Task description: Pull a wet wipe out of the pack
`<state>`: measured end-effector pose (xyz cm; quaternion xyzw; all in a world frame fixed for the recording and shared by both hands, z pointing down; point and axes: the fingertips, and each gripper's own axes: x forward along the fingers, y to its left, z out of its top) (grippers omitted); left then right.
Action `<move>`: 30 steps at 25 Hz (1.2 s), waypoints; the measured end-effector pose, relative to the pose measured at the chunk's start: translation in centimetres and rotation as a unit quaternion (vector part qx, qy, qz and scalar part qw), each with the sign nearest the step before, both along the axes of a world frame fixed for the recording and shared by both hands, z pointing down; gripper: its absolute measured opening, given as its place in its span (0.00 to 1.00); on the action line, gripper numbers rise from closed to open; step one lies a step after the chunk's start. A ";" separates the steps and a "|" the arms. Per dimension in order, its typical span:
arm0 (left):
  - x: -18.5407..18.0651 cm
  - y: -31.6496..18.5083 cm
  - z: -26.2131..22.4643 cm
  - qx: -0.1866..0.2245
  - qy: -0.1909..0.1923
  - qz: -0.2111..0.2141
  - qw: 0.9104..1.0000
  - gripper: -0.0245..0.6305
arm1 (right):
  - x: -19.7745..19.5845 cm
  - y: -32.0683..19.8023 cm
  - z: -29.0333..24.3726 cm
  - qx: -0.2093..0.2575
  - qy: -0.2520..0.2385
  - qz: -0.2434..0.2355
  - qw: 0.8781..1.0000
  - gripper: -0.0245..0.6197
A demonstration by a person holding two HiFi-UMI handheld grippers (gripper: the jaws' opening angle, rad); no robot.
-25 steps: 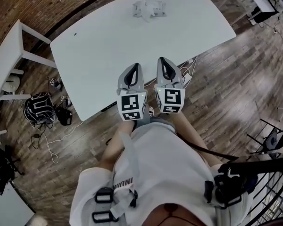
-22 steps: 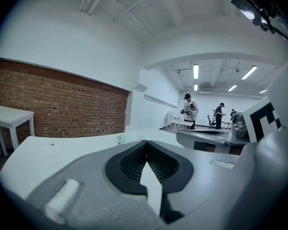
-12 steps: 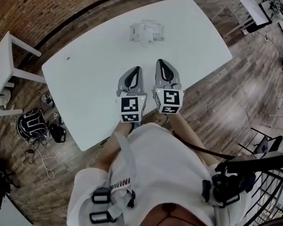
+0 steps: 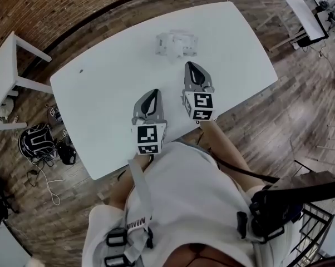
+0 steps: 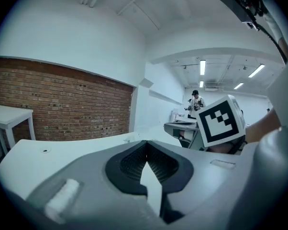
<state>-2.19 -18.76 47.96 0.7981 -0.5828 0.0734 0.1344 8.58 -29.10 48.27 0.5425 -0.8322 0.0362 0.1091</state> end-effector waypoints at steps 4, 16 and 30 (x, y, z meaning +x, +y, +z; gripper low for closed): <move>-0.2 0.2 -0.5 0.007 -0.016 -0.008 1.000 0.04 | 0.7 -3.3 2.0 -0.034 -0.012 0.003 0.999 0.05; -1.3 0.8 1.0 -0.016 -0.032 -0.019 0.999 0.04 | -1.4 -10.0 8.9 -0.152 0.044 -0.022 0.987 0.25; 0.5 -6.6 -1.1 0.022 -0.022 0.001 1.000 0.04 | -1.4 -10.7 10.4 -0.195 0.045 -0.018 0.980 0.08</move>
